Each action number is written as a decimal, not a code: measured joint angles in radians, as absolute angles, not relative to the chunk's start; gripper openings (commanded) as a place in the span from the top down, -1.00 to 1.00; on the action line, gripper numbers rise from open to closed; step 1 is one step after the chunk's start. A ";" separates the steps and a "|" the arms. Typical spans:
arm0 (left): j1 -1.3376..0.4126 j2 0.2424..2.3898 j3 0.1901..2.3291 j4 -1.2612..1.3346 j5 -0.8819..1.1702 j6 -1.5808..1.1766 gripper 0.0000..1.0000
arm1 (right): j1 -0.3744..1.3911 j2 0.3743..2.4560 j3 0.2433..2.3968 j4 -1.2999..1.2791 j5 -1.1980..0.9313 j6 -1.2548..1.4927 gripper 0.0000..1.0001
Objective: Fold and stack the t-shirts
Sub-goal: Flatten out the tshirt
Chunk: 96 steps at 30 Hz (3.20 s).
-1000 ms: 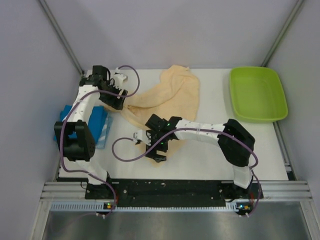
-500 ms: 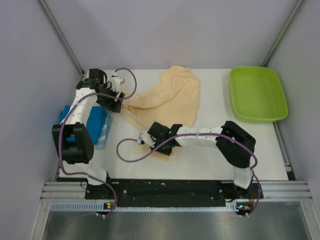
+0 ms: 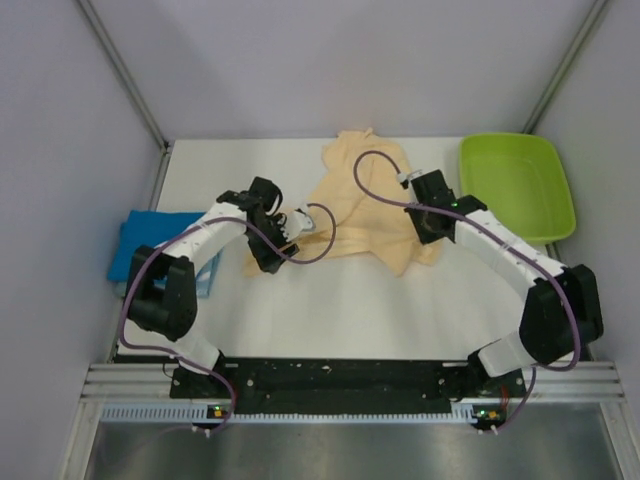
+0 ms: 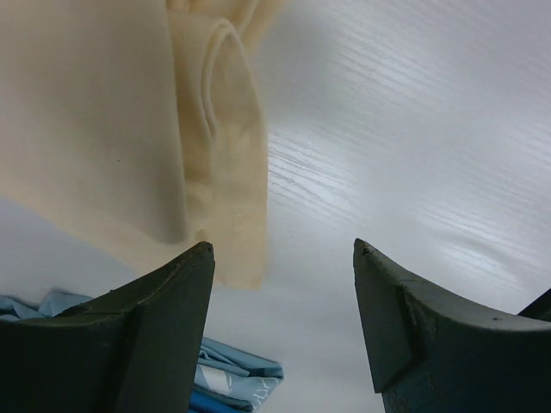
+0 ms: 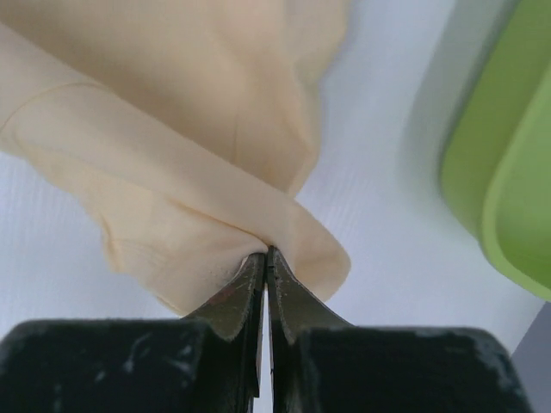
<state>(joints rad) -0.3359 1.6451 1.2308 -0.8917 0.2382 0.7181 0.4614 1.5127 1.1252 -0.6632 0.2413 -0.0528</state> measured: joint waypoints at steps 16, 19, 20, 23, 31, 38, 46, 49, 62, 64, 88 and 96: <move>-0.411 1.671 1.096 -0.837 0.136 0.772 -0.55 | 0.384 1.392 1.203 -0.701 0.198 -0.046 1.00; -0.425 1.671 1.018 -0.804 0.078 0.762 0.18 | 0.384 1.392 1.229 -0.705 0.198 -0.052 1.00; -0.426 1.673 1.002 -0.796 0.052 0.753 0.64 | 0.384 1.392 1.236 -0.704 0.199 -0.053 1.00; -0.427 1.694 1.000 -0.793 -0.030 0.699 1.00 | 0.384 1.388 1.258 -0.706 0.208 -0.062 1.00; -0.279 1.683 1.340 -0.933 0.108 0.595 1.00 | 0.383 1.298 1.392 -0.748 0.258 -0.089 1.00; -0.078 1.348 1.633 -1.017 0.243 0.564 1.00 | 0.383 1.083 1.589 -0.749 0.287 -0.116 1.00; -0.080 1.159 1.894 -1.163 0.194 0.494 1.00 | 0.383 0.890 1.750 -0.752 0.222 -0.120 1.00; -0.077 1.180 1.966 -1.164 0.160 0.473 1.00 | 0.383 0.908 1.798 -0.749 0.193 -0.123 1.00; -0.073 1.674 2.173 -0.866 -0.058 0.347 1.00 | 0.207 1.684 2.204 -0.646 0.080 -0.184 1.00; -0.073 1.800 2.315 -0.832 -0.098 0.325 1.00 | 0.191 1.812 2.321 -0.643 0.068 -0.181 1.00; -0.049 1.558 1.918 -0.522 -0.182 0.434 1.00 | 0.081 1.274 1.925 -0.585 0.038 -0.295 1.00; -0.034 1.371 1.388 -0.689 0.049 0.475 1.00 | 0.350 1.045 1.383 -0.754 -0.065 -0.368 0.95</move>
